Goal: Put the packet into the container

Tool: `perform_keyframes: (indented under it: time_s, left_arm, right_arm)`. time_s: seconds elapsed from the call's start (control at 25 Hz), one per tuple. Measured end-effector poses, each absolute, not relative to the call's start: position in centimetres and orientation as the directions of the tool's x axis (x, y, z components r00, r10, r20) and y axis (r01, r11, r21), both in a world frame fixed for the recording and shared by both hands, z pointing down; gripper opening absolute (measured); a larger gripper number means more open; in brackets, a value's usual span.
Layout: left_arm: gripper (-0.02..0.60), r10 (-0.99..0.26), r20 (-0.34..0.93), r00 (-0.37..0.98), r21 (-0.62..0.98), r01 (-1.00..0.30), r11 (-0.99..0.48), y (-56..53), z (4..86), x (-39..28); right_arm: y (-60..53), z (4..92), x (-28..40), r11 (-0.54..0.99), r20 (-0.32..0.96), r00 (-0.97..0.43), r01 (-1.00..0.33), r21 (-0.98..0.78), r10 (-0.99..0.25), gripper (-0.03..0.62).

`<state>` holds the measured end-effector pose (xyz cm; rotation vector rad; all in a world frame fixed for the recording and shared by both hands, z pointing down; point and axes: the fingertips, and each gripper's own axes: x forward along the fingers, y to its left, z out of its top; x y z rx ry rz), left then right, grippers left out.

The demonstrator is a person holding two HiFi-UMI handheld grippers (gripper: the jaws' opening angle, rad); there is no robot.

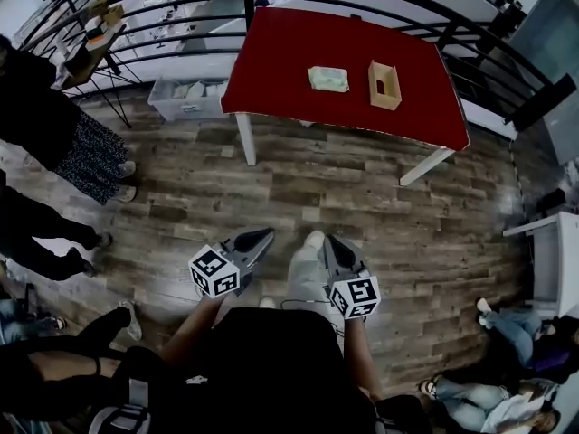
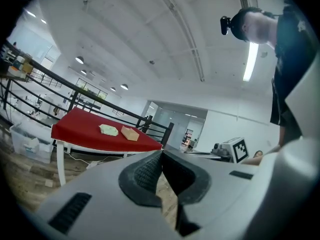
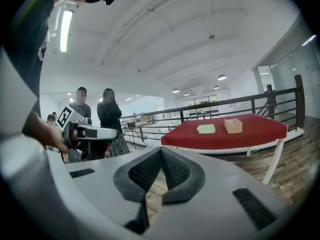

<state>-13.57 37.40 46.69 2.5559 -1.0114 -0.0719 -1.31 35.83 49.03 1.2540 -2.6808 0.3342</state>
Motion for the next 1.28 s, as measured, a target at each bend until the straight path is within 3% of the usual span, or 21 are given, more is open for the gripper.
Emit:
perform_keyframes:
  time_s: [0.68,1.28]
  left_arm:
    - [0.009,-0.683,0.140,0.717,0.377,-0.677,-0.632,7.1,45.8,-6.4]
    - [0.009,-0.701,0.172,0.692,0.378,-0.704,-0.601,-4.8,47.4,-4.7]
  right_arm:
    - [4.4,48.1,5.1,0.655,0.198,-0.680,-0.734,-0.183,-0.706,0.020]
    - [-7.9,49.7,6.1,0.687,0.198,-0.714,-0.700,-0.193,-0.672,0.020]
